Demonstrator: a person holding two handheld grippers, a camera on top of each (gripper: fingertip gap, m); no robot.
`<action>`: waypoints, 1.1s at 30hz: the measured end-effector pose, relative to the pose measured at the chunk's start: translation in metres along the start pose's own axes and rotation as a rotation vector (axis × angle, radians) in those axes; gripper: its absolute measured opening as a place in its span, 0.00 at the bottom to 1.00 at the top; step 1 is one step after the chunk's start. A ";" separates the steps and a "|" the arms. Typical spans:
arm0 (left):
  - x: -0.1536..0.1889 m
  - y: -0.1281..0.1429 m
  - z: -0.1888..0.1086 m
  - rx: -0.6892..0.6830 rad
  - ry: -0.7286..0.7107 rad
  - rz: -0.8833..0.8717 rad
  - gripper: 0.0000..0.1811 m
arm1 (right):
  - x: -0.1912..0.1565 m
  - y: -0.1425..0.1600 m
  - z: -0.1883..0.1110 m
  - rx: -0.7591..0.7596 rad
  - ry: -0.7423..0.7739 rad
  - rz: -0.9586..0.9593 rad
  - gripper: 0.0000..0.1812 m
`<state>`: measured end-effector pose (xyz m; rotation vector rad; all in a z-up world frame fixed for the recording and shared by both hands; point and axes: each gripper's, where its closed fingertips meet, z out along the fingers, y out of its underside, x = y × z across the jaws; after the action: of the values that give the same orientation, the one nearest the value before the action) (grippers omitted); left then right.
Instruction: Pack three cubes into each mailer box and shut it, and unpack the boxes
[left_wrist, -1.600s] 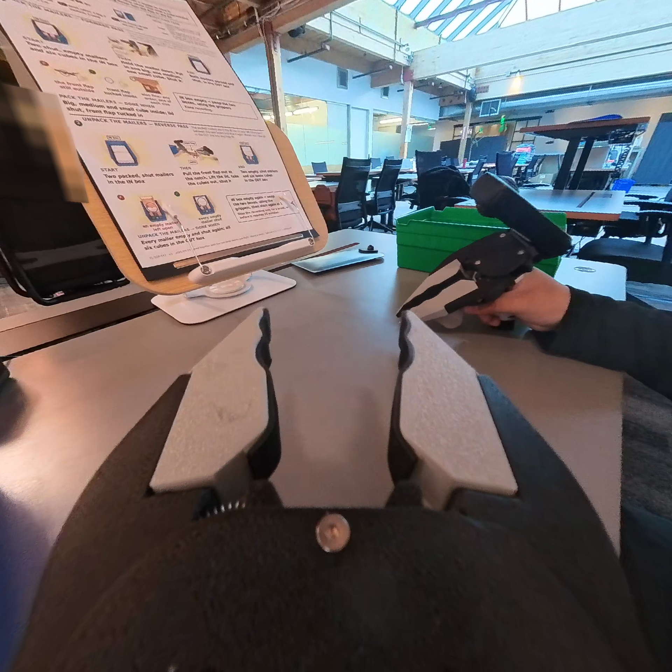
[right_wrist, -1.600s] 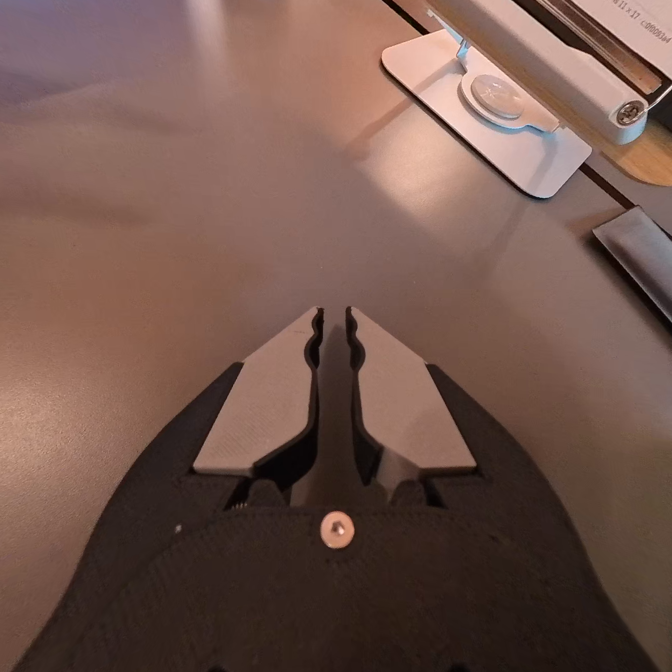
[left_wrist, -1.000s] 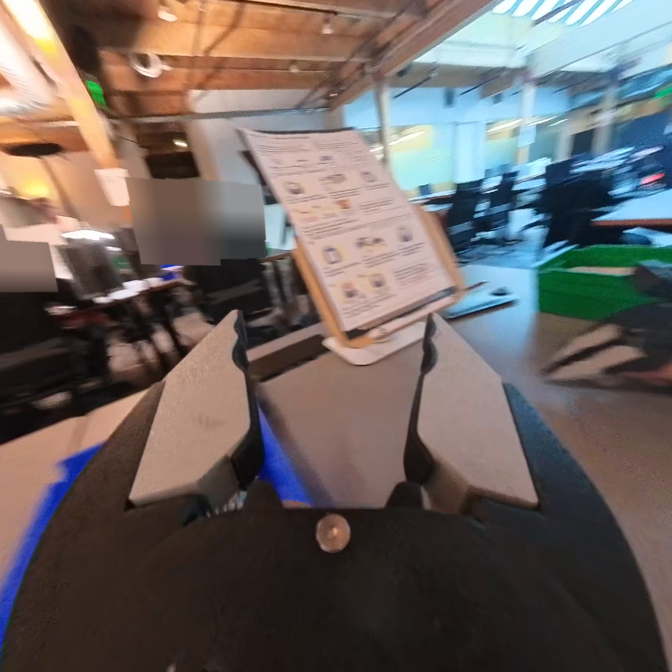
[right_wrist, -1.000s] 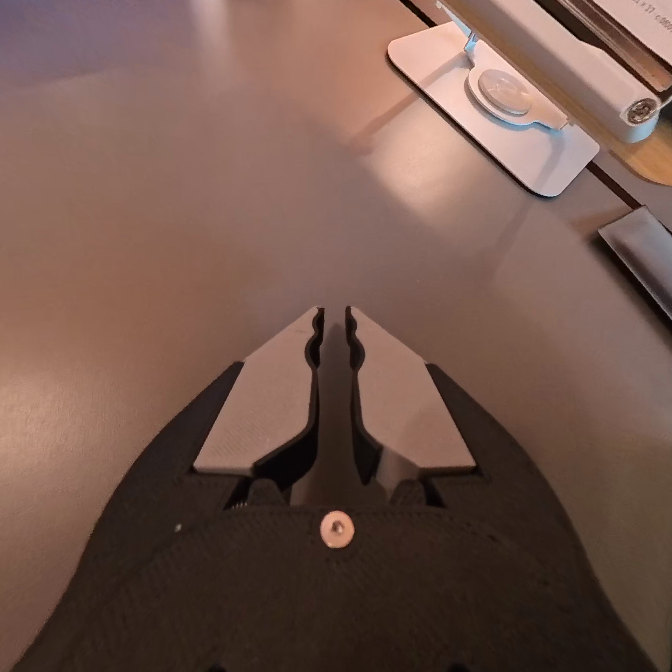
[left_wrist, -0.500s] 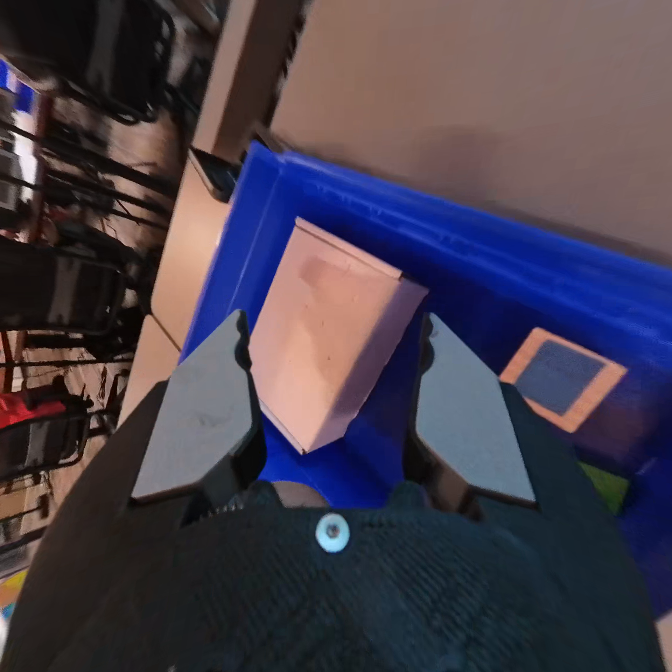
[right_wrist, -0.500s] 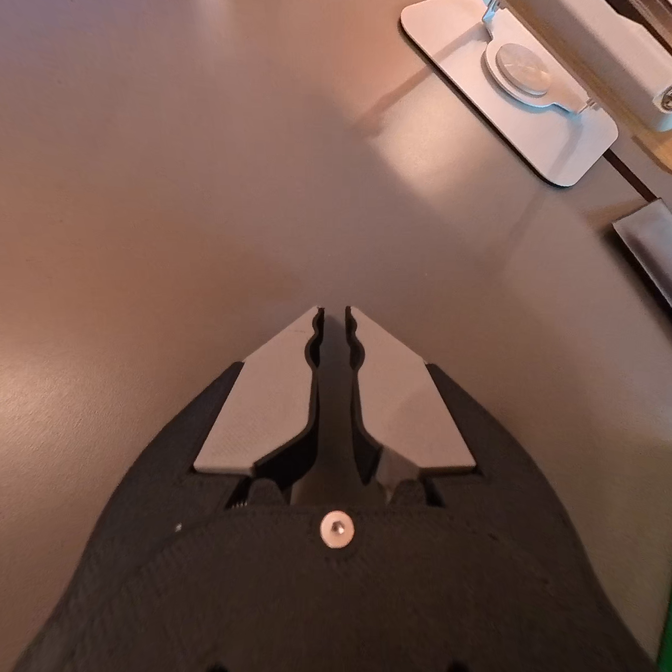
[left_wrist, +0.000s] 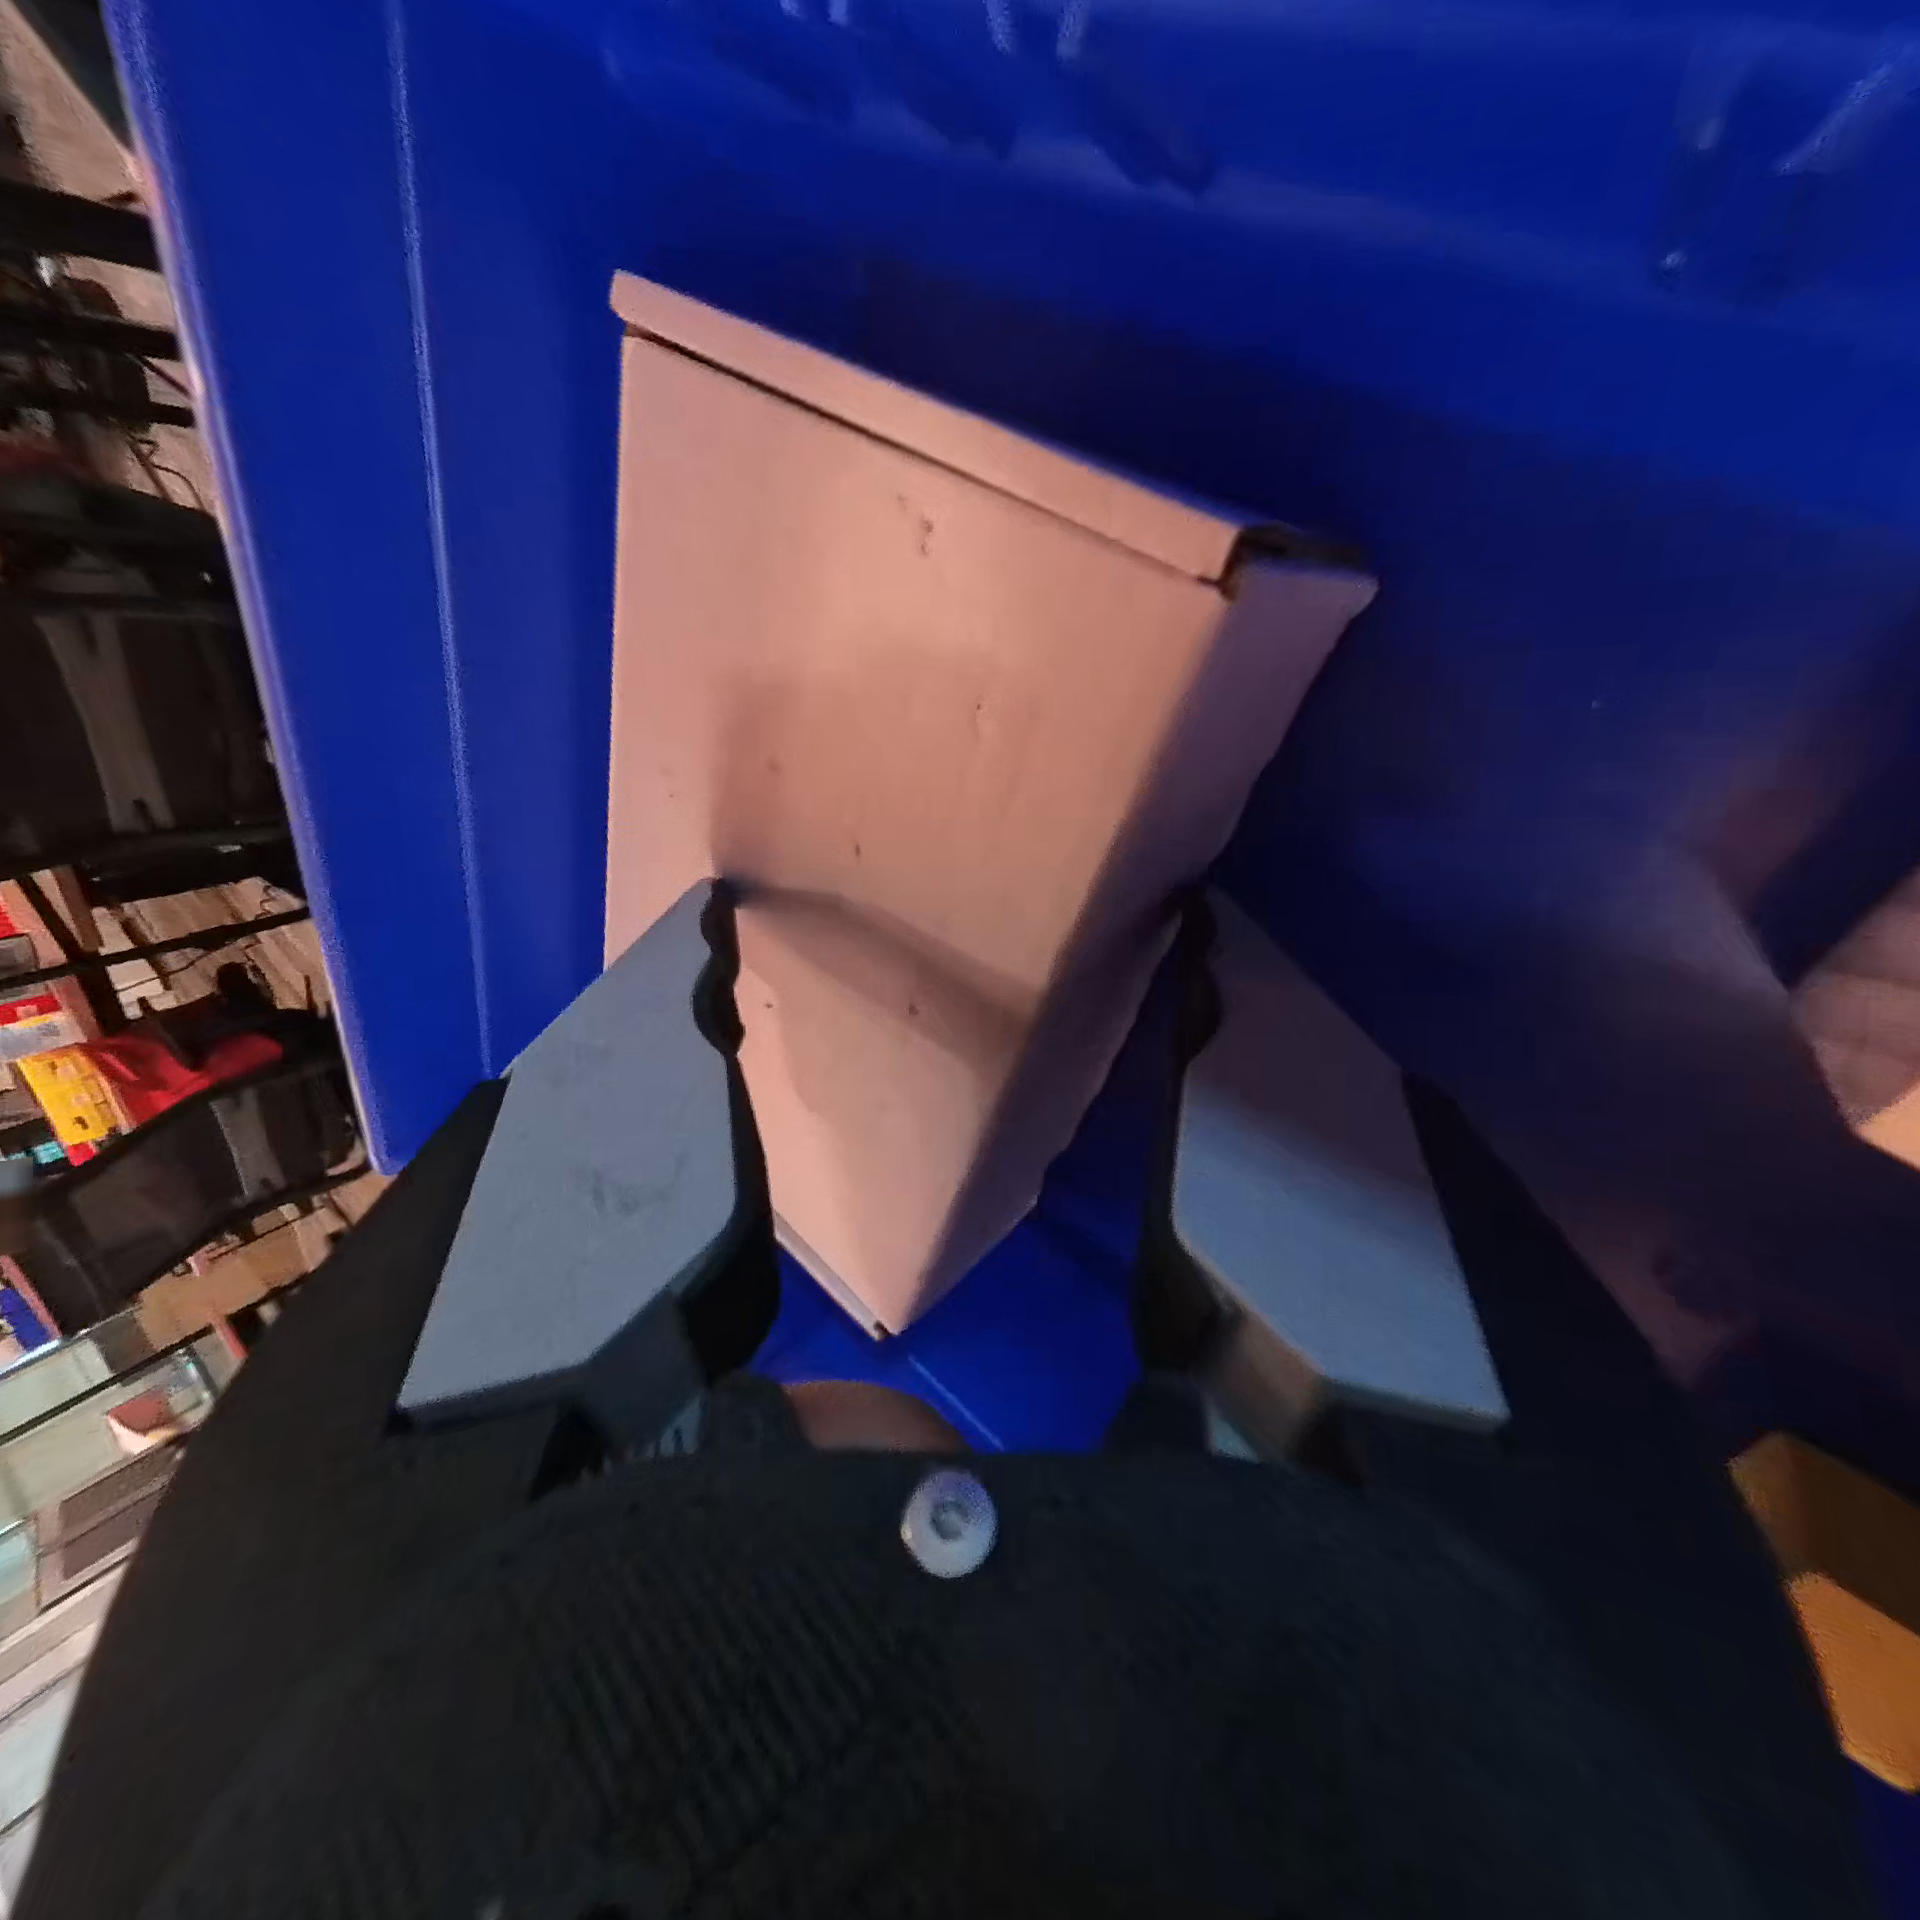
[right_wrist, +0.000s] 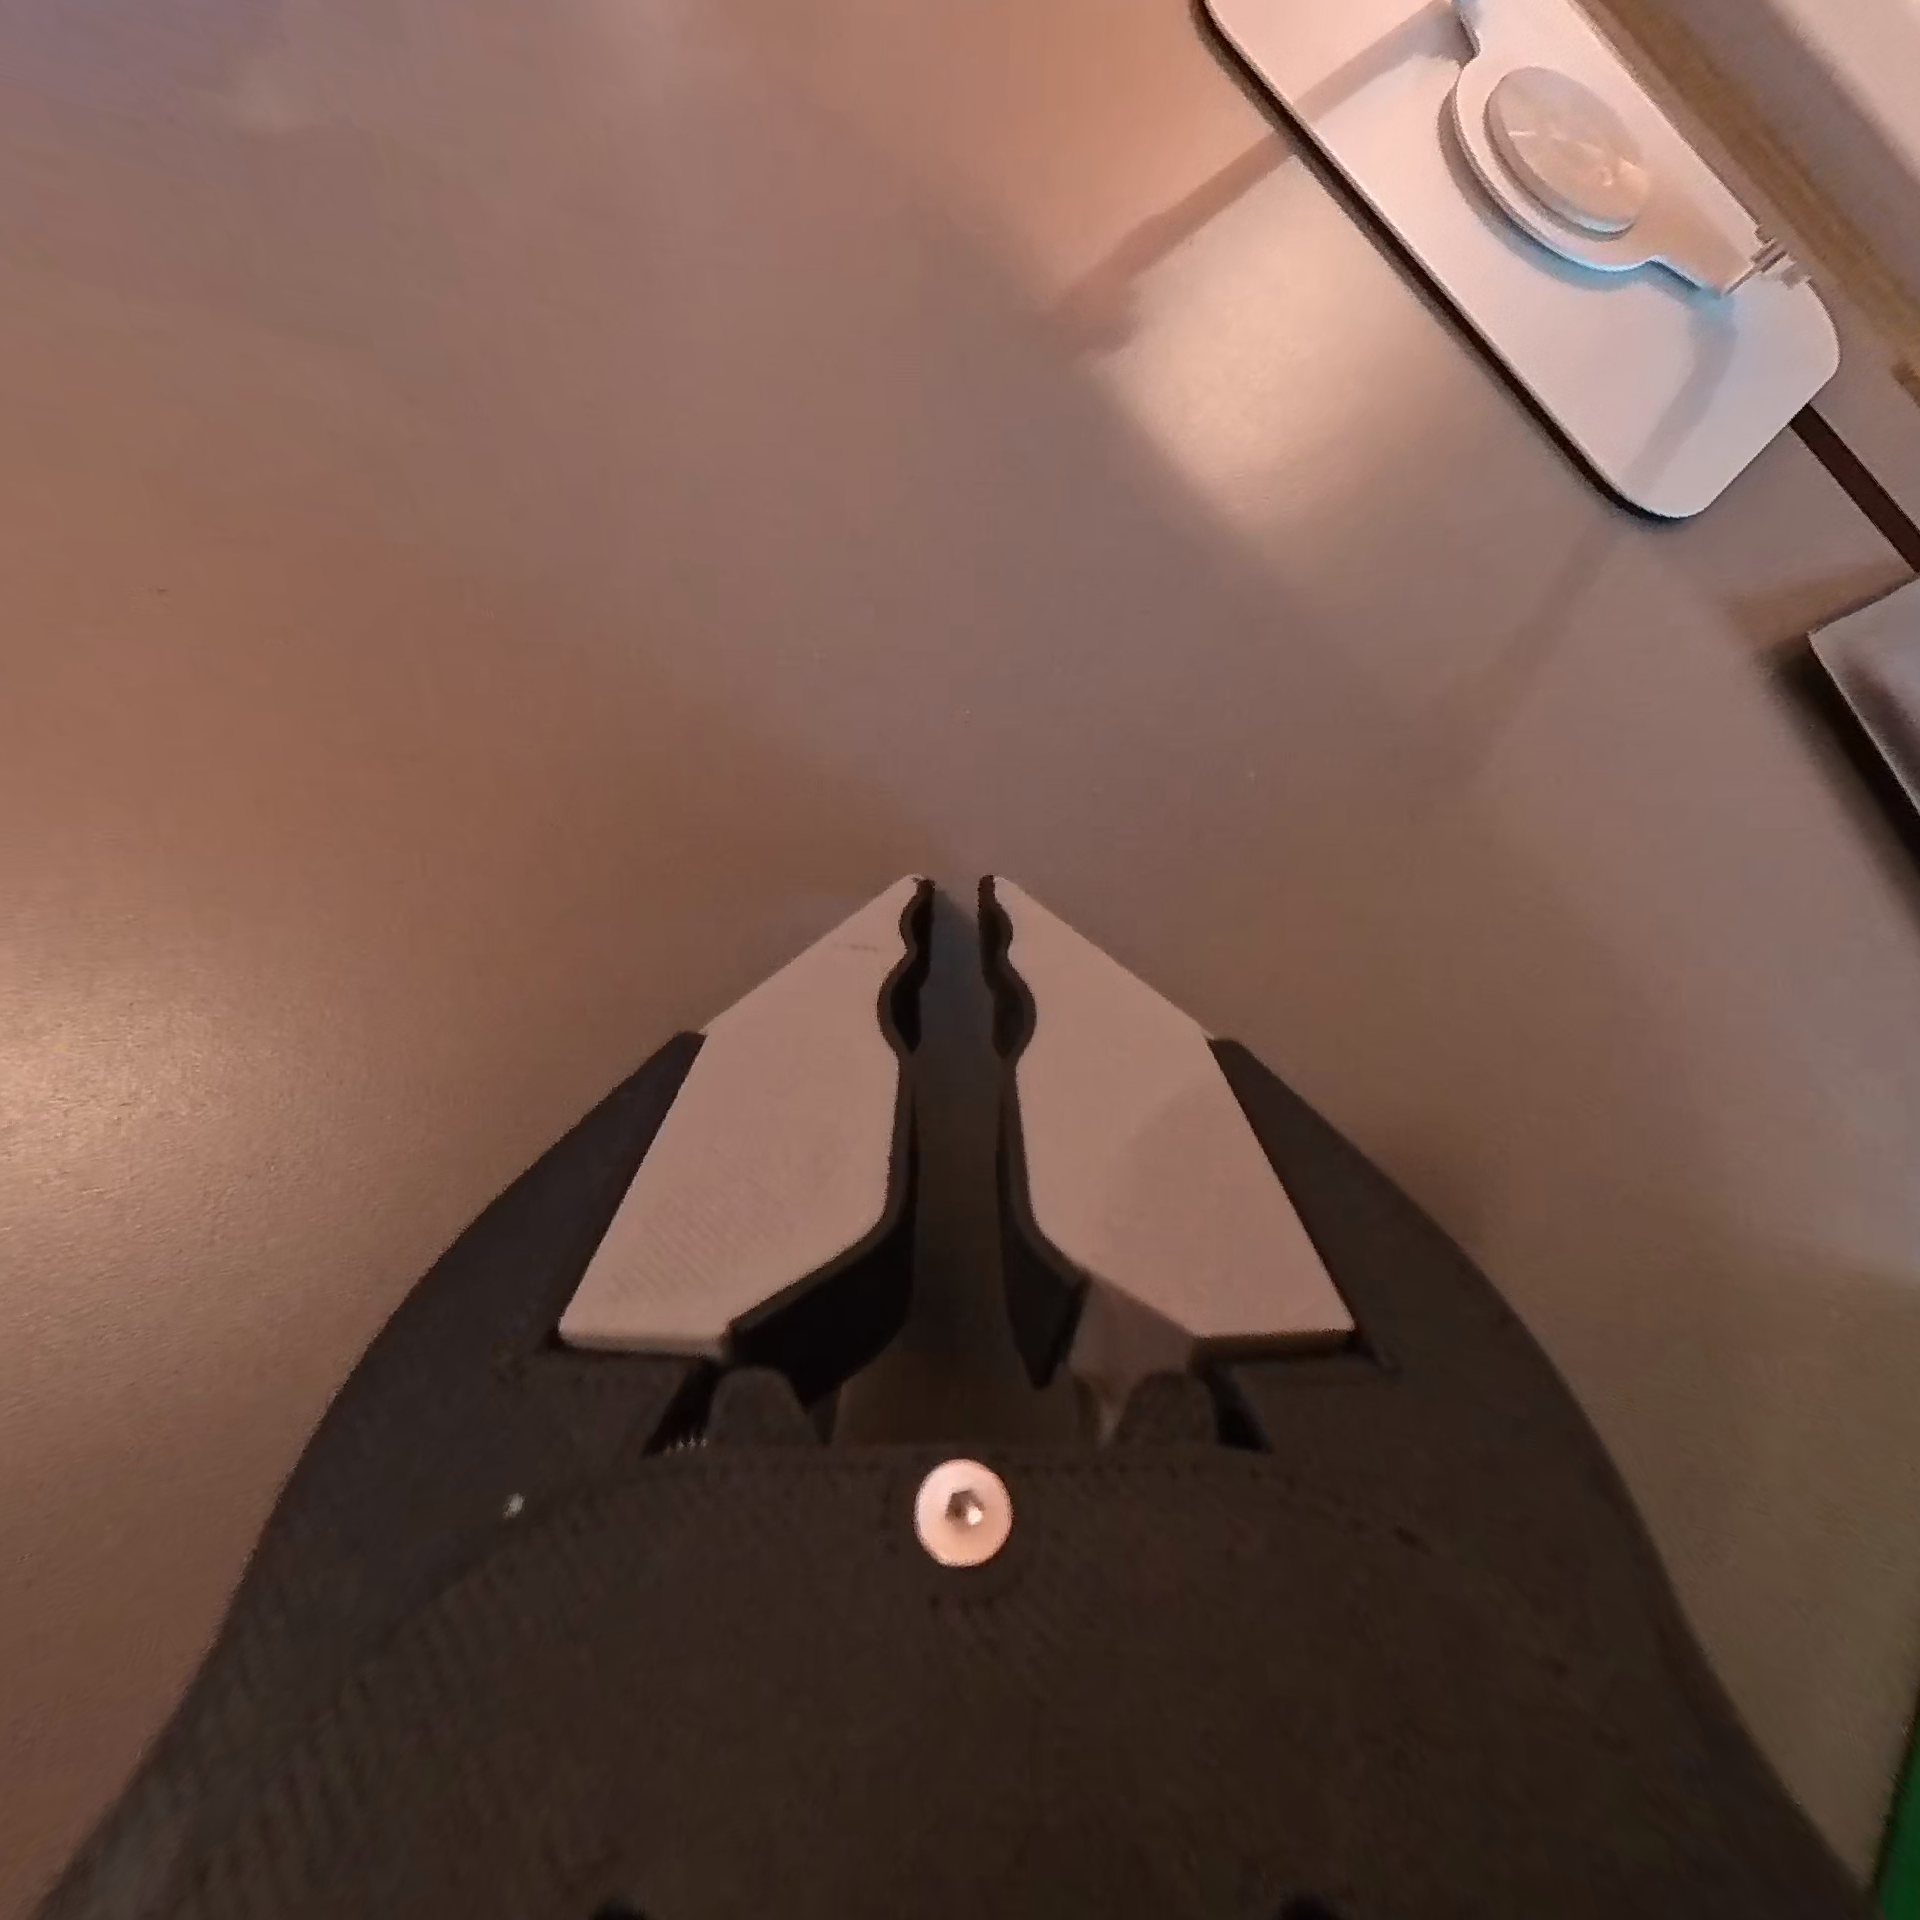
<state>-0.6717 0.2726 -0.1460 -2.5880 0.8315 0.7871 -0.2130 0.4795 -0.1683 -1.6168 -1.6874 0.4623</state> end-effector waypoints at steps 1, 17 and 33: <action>0.000 0.001 -0.002 -0.010 -0.002 0.005 0.46 | 0.000 0.000 0.000 0.000 0.001 -0.002 0.03; -0.045 -0.003 -0.100 0.000 -0.333 0.004 0.37 | 0.002 -0.004 -0.004 0.037 0.008 0.011 0.00; 0.107 -0.210 -0.199 0.327 -0.209 0.433 0.37 | 0.001 -0.007 -0.008 0.068 0.001 0.015 0.00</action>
<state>-0.3898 0.3023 -0.0243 -2.0257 1.3484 0.9256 -0.2122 0.4778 -0.1578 -1.5813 -1.6429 0.5206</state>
